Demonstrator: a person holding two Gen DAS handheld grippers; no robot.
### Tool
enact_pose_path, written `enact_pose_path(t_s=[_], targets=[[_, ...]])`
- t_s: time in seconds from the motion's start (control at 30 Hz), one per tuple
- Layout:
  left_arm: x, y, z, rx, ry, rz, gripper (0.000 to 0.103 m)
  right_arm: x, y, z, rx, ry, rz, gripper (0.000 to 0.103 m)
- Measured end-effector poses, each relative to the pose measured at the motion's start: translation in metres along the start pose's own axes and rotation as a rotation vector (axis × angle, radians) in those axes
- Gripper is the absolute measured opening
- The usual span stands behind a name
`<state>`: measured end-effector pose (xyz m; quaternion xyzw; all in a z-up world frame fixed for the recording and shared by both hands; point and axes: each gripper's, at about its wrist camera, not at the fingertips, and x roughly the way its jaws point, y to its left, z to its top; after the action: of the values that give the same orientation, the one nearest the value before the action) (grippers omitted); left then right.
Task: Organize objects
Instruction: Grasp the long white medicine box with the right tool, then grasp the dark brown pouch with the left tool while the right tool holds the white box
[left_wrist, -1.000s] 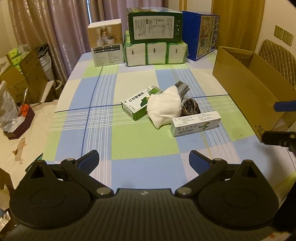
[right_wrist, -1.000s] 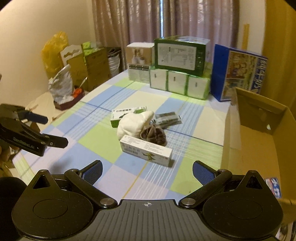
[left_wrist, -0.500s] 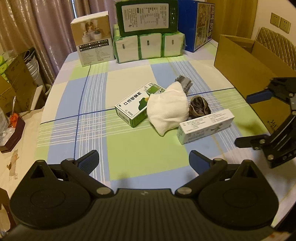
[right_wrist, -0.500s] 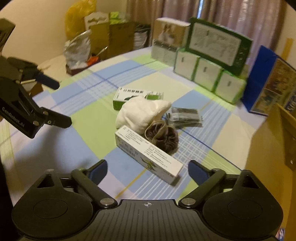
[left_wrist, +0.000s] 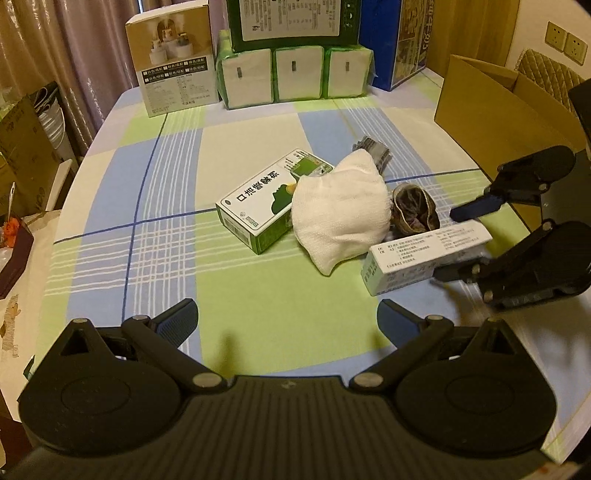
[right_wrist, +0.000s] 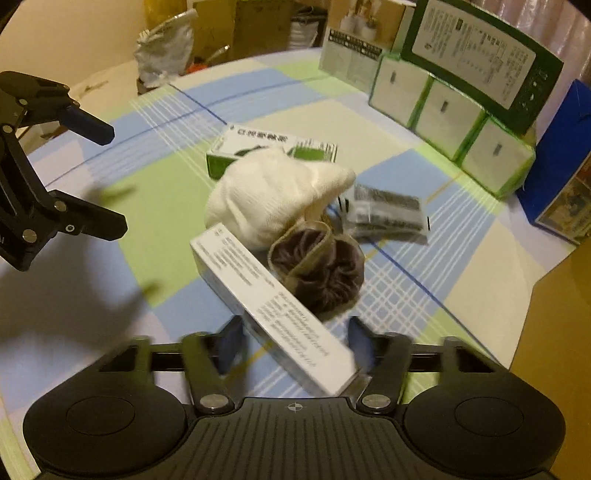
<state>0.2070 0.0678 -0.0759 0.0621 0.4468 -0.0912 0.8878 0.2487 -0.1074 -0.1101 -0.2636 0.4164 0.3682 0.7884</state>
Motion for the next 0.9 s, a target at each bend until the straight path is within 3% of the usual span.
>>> enact_pose_path(t_s=[0.1,0.2,0.3,0.53,0.6,0.9], targets=[[0.002,0.000,-0.001,0.002,0.002,-0.003,0.101,-0.006,0.000,-0.003,0.048,0.026,0.044,0.035],[0.002,0.001,-0.002,0.004,0.001,-0.006,0.101,-0.013,0.003,-0.008,0.124,0.051,0.084,0.029],[0.001,-0.001,-0.002,0.015,-0.003,-0.011,0.101,-0.017,0.007,-0.010,0.187,0.035,0.104,0.029],[0.000,-0.003,0.000,0.024,-0.013,-0.009,0.095,-0.004,0.021,-0.003,0.173,-0.004,0.075,0.030],[0.000,-0.004,0.000,0.029,-0.012,-0.006,0.093,-0.004,0.024,-0.005,0.177,-0.002,0.067,0.023],[0.000,-0.020,0.000,0.051,-0.023,-0.033,0.091,-0.039,0.036,-0.044,0.314,0.022,0.016,0.023]])
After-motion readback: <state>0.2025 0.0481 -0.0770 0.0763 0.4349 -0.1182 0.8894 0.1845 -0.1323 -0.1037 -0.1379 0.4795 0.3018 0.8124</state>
